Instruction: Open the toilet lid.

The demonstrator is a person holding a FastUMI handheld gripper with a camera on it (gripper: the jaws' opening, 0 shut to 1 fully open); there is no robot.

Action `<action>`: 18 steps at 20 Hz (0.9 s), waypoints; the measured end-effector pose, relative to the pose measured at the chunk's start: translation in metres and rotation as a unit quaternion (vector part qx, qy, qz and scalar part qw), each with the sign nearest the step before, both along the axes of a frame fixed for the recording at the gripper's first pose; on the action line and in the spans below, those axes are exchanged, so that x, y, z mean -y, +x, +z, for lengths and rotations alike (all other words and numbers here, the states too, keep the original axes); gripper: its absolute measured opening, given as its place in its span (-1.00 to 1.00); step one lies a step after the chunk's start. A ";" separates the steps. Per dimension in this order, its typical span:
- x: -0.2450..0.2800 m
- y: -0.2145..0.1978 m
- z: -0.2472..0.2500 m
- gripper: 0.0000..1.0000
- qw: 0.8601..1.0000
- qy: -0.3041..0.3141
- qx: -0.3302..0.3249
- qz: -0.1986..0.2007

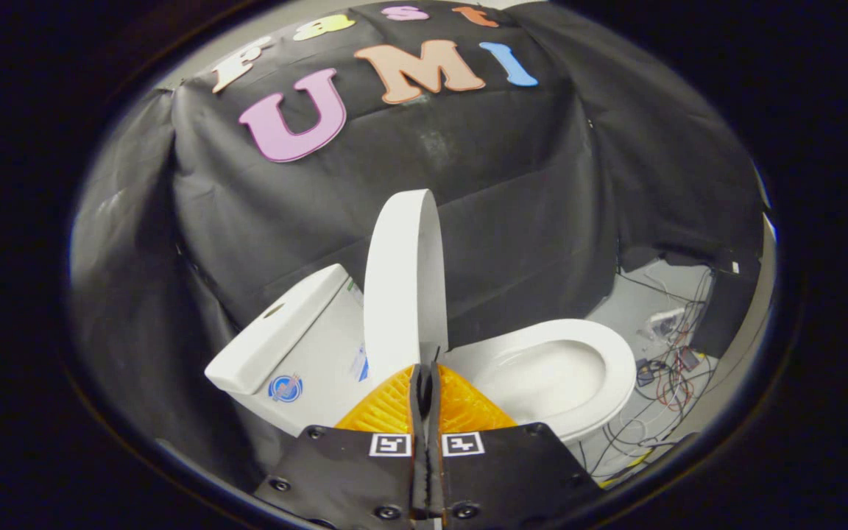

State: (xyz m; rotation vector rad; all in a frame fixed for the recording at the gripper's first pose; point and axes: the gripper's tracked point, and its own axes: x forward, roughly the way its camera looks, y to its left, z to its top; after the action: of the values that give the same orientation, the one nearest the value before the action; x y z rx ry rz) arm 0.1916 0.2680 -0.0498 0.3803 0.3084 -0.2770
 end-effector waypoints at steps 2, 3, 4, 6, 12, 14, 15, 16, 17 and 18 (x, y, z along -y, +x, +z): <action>-0.007 0.004 0.003 -0.98 1.000 -0.003 0.005 0.002; -0.009 0.005 0.003 -0.98 1.000 0.002 0.007 0.002; -0.013 0.007 0.005 -0.98 1.000 0.006 0.010 0.003; -0.021 0.011 0.006 -0.98 1.000 0.000 0.011 0.007; -0.049 0.026 0.009 -0.97 0.999 -0.009 0.013 0.029; -0.059 0.032 0.010 -0.97 0.999 -0.013 0.017 0.037; -0.066 0.034 0.009 -0.97 0.999 -0.011 0.021 0.041; -0.073 0.037 0.009 -0.97 0.999 -0.010 0.023 0.047; -0.079 0.039 0.009 -0.98 0.998 -0.010 0.025 0.053; -0.085 0.042 0.009 -0.97 0.998 -0.013 0.025 0.058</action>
State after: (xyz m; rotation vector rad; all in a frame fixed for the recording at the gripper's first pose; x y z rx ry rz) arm 0.2336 0.3527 -0.0412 0.3416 0.2770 -0.1575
